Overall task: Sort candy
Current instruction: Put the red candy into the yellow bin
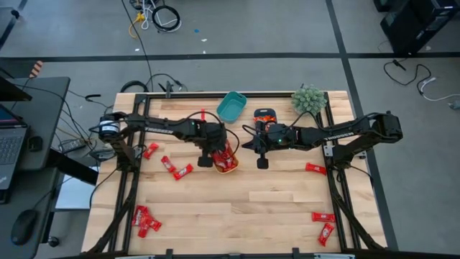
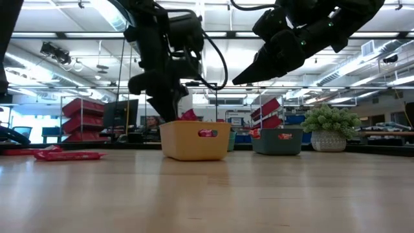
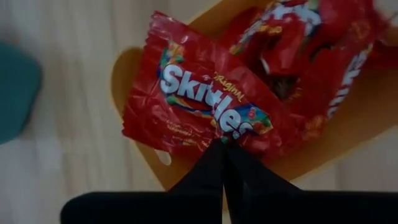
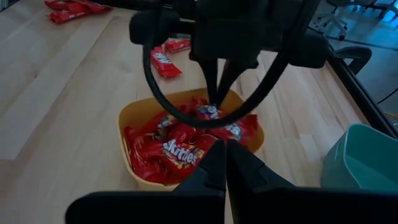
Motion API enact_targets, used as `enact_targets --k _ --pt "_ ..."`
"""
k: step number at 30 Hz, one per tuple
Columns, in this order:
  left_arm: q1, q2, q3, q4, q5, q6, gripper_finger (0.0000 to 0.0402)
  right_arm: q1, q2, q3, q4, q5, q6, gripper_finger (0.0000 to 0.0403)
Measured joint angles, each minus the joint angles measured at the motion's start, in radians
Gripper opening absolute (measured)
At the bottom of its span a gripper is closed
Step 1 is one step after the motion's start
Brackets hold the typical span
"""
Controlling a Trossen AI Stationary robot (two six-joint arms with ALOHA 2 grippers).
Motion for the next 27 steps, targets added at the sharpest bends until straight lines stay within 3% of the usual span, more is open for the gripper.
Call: enact_targets --k 6,13,17,22,27 --pt "-0.021 0.0 0.0 -0.01 -0.05 -0.002 0.0039 0.0 0.0 0.0 -0.001 0.0 0.0 0.0001" --pt "-0.047 -0.002 0.001 -0.034 -0.063 -0.054 0.0115 0.0 0.0 0.0 -0.002 0.0 0.001 0.0001" --pt "-0.061 -0.006 0.078 -0.154 -0.09 -0.077 0.0145 0.0 0.0 0.0 -0.002 0.0 0.0 0.0001" --pt "-0.065 -0.008 0.204 -0.306 -0.118 -0.149 0.0131 0.0 0.0 0.0 -0.002 0.0 0.0 0.0" --pt "-0.073 -0.029 0.223 -0.43 -0.103 -0.246 0.0063 0.0 0.0 0.0 -0.003 0.0 -0.001 0.0001"
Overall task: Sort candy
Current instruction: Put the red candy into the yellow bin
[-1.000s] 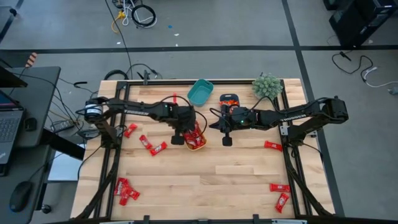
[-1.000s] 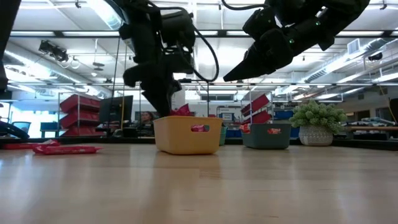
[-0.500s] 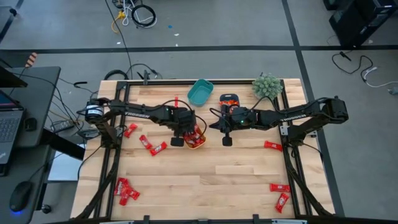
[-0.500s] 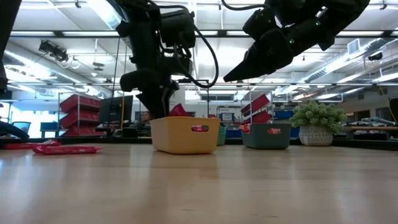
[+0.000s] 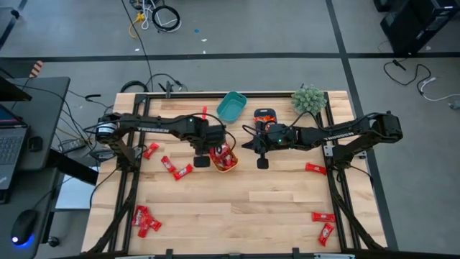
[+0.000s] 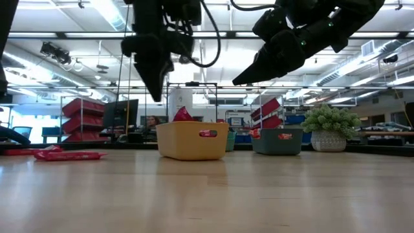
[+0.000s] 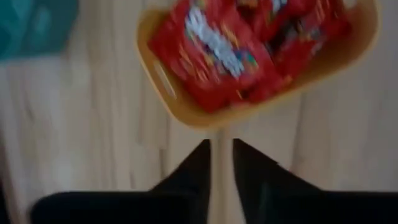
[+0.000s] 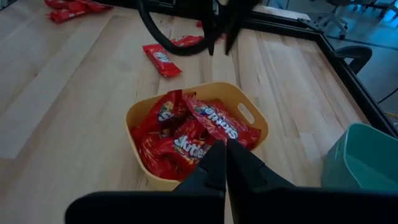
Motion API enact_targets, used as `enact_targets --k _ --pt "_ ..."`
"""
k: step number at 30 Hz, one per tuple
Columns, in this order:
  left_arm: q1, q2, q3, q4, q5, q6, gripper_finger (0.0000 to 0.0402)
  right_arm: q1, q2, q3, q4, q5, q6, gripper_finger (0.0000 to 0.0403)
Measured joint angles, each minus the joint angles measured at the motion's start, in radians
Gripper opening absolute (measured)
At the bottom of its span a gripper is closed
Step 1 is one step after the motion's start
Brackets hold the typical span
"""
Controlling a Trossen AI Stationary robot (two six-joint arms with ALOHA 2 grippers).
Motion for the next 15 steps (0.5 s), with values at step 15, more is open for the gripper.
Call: enact_targets --k 15 --pt "-0.181 -0.169 -0.038 -0.127 0.04 -0.354 0.0001 0.021 0.005 0.0 0.111 -0.035 0.031 0.0"
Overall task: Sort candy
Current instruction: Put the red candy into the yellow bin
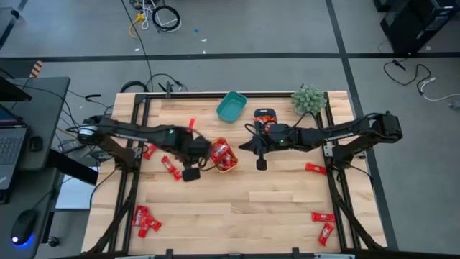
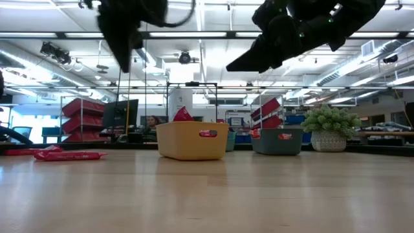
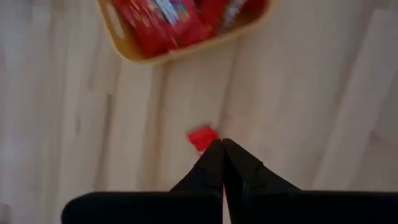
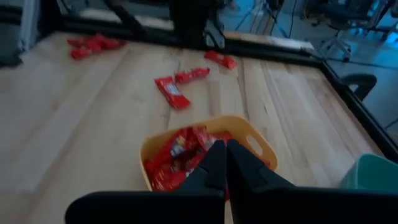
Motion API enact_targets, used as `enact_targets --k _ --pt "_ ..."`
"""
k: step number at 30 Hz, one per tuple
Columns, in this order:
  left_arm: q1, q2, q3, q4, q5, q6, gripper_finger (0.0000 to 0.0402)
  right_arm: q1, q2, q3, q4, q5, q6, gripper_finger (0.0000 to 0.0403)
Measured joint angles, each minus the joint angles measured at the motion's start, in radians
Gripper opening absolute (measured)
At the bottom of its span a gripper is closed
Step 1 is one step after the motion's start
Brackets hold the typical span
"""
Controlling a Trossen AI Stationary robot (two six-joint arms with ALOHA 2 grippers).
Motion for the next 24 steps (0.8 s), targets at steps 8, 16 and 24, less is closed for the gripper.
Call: enact_targets --k 8,16,24 --pt "-0.199 -0.148 -0.23 0.156 0.034 -0.254 0.0001 0.056 0.14 0.0 0.194 -0.025 0.066 0.0" --pt "-0.434 -0.166 -0.265 0.122 0.059 -0.564 0.0 0.153 0.253 0.035 0.299 -0.02 0.129 0.0" --pt "-0.598 -0.123 -0.265 0.155 0.155 -1.092 0.0 0.251 0.274 0.055 0.302 0.047 0.166 0.0"
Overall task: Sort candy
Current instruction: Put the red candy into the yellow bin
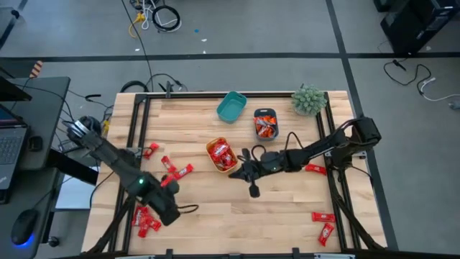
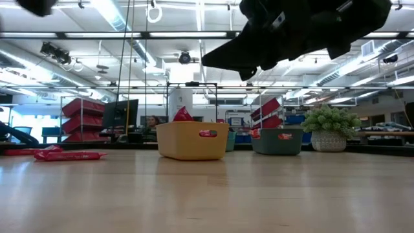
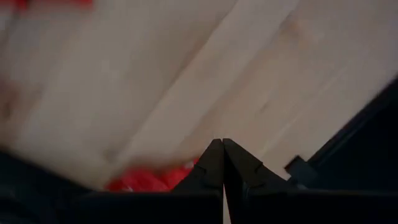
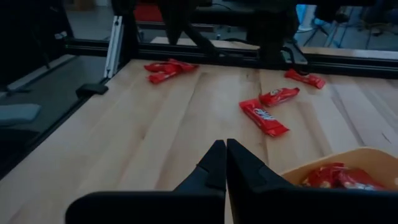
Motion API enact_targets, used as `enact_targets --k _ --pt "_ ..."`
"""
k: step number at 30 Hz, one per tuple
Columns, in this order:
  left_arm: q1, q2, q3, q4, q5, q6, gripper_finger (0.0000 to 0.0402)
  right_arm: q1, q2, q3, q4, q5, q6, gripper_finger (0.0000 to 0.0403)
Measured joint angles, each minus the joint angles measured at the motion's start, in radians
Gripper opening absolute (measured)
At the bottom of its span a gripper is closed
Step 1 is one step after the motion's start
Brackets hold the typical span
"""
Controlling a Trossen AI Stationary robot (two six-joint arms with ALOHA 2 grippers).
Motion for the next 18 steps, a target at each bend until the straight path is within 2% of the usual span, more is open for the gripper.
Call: enact_targets --k 5,10,14,18 --pt "-0.086 0.08 0.0 -0.017 0.059 -0.263 0.0 0.056 0.0 0.0 -0.001 0.072 0.003 0.0" --pt "-0.148 0.149 0.0 -0.037 0.103 -0.457 0.0 0.094 0.0 0.0 0.0 0.116 0.014 0.0" --pt "-0.179 0.188 0.0 -0.064 0.164 -0.541 0.0006 0.115 0.0 0.0 -0.001 0.147 0.033 0.0" --pt "-0.202 0.224 0.0 -0.076 0.218 -0.541 0.0028 0.133 0.0 0.0 -0.001 0.171 0.049 0.0"
